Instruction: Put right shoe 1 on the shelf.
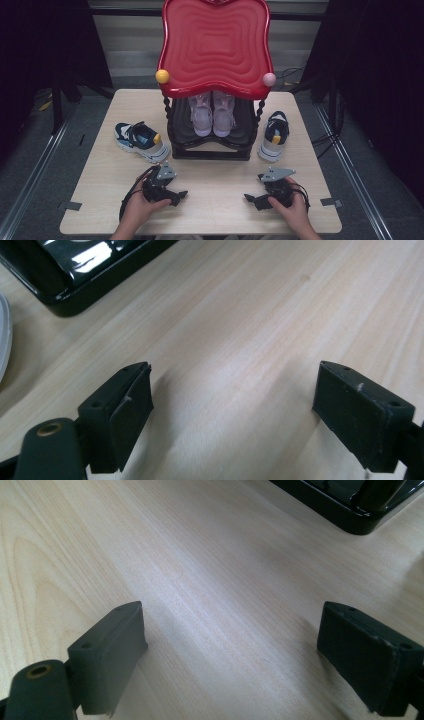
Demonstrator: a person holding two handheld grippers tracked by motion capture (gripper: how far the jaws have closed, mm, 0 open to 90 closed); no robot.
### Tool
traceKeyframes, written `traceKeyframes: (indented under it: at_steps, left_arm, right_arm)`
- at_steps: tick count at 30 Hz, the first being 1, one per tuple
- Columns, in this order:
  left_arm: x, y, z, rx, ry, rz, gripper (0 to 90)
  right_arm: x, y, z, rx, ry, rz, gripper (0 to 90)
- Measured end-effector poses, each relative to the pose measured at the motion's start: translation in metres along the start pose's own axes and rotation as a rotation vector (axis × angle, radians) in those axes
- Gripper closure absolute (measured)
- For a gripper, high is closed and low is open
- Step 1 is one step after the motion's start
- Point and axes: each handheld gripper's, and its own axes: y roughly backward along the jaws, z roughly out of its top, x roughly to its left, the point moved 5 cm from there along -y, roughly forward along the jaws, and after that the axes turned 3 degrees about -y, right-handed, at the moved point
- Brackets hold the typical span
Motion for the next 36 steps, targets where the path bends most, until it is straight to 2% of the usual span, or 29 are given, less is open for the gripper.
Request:
traceKeyframes:
  at_steps: [3,5,9,10,15,16,20,21,23,26,30,35,36]
  left_arm:
    - [0.002,0.007,0.001,0.045,0.011,-0.025,15.5]
    - [0.004,0.011,0.0,0.064,0.013,-0.019,15.7]
    - [0.013,0.02,-0.005,0.135,0.0,-0.008,15.9]
    - [0.015,0.021,-0.005,0.137,0.002,-0.004,16.0]
    - [0.024,0.031,-0.006,0.191,0.001,-0.008,16.8]
    - [0.027,0.034,-0.005,0.218,-0.015,-0.012,16.9]
    - [0.031,0.039,-0.001,0.256,-0.011,-0.028,17.3]
    - [0.033,0.041,0.001,0.274,-0.025,-0.021,17.2]
    - [0.036,0.044,0.004,0.28,-0.026,-0.021,17.3]
    - [0.04,0.047,0.009,0.257,-0.011,-0.014,17.3]
    - [0.048,0.053,0.013,0.253,0.006,-0.001,17.3]
    - [0.058,0.06,0.02,0.243,0.004,0.016,17.5]
    - [0.059,0.061,0.022,0.245,0.015,0.019,17.5]
  right_arm:
    - [0.0,0.0,0.0,-0.001,0.002,0.0,11.3]
    - [0.0,0.0,0.0,0.0,0.0,0.0,11.3]
    - [0.0,0.0,0.0,0.0,0.003,0.0,11.3]
    - [0.0,0.0,0.0,-0.001,0.002,0.001,11.3]
    - [0.0,0.0,0.0,0.0,0.0,0.001,11.2]
    - [0.0,0.0,0.0,0.001,0.0,0.001,11.2]
    - [0.0,0.0,0.0,0.003,0.001,-0.002,11.2]
    - [0.0,0.0,0.0,0.001,0.0,0.0,11.2]
    - [0.0,0.0,0.0,0.002,0.0,-0.002,11.2]
    - [0.0,0.0,0.0,0.002,0.0,-0.002,11.2]
    - [0.0,0.0,0.0,0.003,0.0,-0.002,11.2]
    - [0.0,0.0,0.0,0.003,0.002,-0.001,11.2]
    - [0.0,0.0,0.0,0.003,0.002,-0.002,11.2]
